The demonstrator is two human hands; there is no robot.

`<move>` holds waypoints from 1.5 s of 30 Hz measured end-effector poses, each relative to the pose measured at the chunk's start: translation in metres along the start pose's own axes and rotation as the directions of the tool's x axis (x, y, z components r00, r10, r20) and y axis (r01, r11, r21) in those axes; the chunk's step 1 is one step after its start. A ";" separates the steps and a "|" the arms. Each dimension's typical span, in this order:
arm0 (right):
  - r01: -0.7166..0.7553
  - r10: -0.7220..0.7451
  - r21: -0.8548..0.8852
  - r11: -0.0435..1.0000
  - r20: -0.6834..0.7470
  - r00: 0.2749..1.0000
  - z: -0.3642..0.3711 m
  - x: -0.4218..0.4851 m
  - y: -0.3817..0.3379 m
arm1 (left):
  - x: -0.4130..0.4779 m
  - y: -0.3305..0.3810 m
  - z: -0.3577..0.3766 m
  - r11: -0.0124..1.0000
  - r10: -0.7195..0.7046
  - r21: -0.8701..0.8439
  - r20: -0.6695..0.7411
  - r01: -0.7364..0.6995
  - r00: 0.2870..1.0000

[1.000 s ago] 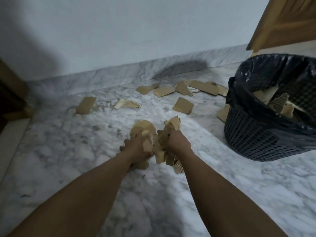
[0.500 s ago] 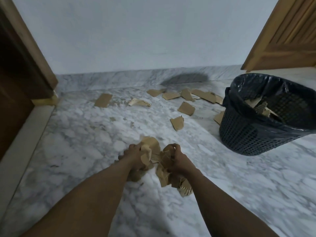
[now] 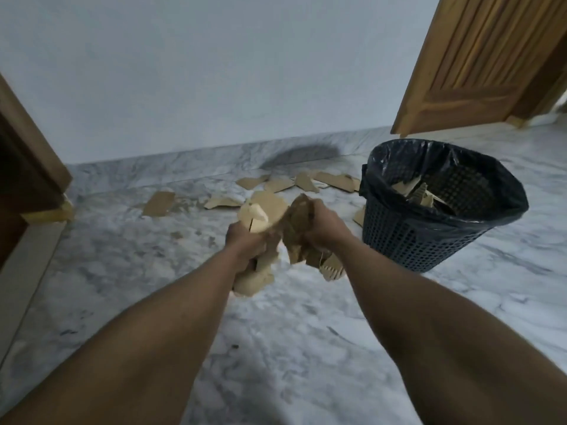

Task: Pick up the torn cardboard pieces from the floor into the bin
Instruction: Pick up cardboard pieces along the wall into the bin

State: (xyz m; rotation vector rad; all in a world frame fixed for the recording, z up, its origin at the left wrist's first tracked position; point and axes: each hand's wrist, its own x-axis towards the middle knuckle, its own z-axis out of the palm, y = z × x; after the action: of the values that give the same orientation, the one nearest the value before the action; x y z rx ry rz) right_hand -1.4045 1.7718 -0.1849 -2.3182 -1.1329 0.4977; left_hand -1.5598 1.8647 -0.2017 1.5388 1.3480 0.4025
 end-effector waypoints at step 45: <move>-0.453 0.343 -0.104 0.886 -0.510 0.789 -0.282 0.073 0.251 | 0.045 0.233 0.228 0.984 -0.094 -0.077 0.529 0.158 0.843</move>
State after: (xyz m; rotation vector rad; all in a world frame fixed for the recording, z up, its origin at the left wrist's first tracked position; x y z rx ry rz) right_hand -1.0587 1.6198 -0.1132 -2.6802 -0.4690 -0.0860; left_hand -1.2419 1.8316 -0.1237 1.3226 0.9643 -0.0312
